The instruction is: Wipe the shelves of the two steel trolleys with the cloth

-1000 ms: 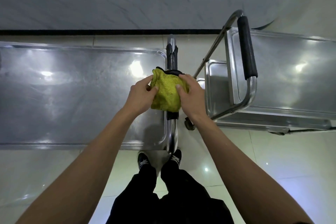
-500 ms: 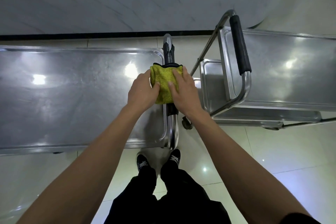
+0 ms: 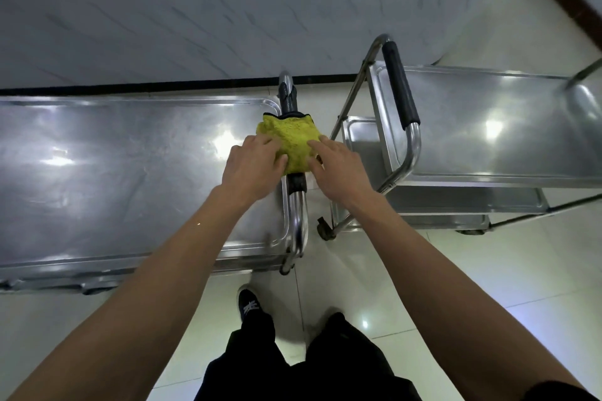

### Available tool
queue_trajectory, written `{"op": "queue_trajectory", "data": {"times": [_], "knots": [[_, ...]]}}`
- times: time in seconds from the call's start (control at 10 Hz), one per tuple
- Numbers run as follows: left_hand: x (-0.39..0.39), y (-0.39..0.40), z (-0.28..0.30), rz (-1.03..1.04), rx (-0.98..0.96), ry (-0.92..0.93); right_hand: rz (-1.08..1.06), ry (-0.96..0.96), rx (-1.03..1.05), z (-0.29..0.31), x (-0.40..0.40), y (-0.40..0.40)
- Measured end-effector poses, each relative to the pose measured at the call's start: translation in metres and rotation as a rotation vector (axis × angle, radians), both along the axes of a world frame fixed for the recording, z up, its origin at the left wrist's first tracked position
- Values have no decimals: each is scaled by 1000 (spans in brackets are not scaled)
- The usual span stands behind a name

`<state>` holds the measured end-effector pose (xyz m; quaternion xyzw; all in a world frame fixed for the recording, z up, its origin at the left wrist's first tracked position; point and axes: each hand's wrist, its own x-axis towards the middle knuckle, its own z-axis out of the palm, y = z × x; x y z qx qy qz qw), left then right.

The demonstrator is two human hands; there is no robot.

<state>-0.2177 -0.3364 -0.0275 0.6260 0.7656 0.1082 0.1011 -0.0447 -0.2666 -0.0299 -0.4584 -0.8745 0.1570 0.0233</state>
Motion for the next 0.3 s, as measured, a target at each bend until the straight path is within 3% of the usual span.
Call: {"op": "queue_trajectory", "data": {"times": [0.3], "knots": [[86, -13, 25, 55, -12, 118, 134, -11, 45, 27, 94, 4]]}}
